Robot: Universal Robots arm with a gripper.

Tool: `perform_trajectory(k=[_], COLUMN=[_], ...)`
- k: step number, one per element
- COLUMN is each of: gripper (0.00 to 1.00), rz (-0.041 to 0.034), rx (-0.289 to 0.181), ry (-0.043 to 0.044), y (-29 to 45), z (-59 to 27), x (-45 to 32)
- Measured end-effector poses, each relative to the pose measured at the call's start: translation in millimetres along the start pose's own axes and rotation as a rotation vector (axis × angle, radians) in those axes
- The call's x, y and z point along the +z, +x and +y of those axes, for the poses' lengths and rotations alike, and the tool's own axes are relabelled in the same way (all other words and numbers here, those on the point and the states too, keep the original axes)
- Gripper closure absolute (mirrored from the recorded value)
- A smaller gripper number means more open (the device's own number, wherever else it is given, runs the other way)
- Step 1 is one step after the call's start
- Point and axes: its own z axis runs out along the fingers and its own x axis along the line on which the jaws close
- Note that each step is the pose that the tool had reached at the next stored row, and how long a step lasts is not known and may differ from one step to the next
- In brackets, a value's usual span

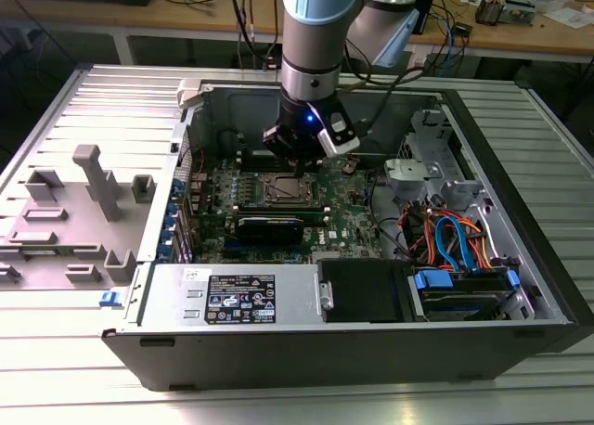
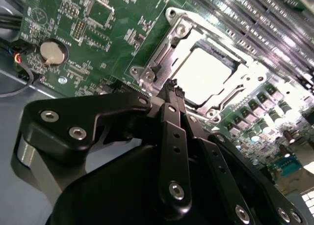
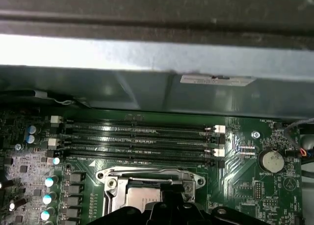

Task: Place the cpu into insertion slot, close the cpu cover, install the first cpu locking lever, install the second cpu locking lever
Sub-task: 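Install the second cpu locking lever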

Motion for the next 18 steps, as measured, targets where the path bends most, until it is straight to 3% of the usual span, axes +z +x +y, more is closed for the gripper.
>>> perform_trajectory(k=[12, 18], gripper=[0.89, 0.89], rz=[0.0001, 0.0001], rx=[0.0, 0.0], ry=[0.0011, 0.0015], y=[1.3, 1.3], z=[-21.7, -22.6], x=[-2.0, -7.7])
